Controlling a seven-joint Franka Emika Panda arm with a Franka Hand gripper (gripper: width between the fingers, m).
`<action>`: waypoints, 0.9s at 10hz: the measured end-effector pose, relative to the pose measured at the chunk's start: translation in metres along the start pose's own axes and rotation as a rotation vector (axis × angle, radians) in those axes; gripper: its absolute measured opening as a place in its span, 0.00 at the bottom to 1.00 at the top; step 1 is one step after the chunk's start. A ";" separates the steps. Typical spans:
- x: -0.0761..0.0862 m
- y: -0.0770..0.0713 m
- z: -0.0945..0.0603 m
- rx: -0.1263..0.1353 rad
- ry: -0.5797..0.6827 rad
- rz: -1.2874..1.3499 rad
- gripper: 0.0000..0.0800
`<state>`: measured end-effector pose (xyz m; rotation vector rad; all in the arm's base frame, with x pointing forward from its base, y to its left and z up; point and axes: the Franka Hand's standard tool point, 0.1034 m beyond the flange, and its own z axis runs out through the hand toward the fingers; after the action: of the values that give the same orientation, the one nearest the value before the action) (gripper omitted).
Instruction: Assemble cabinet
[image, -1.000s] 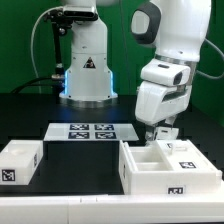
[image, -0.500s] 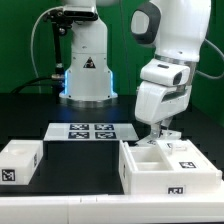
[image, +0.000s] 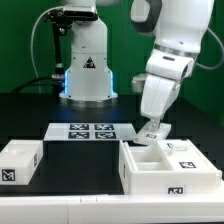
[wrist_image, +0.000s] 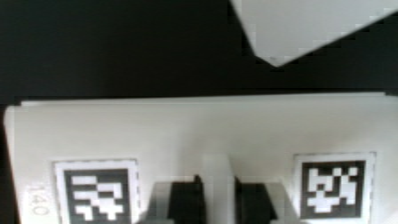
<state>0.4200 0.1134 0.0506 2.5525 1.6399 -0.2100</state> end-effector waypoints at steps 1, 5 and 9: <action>-0.003 0.002 -0.003 0.005 0.001 0.014 0.08; -0.016 0.017 -0.007 0.031 -0.012 -0.107 0.08; -0.039 0.051 -0.023 0.049 0.014 -0.188 0.08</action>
Offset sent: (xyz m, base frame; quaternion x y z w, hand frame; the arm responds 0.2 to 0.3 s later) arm 0.0000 0.0000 0.0000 0.0000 0.0000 0.0000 1.0000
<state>0.4520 0.0603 0.0800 2.4378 1.9038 -0.2504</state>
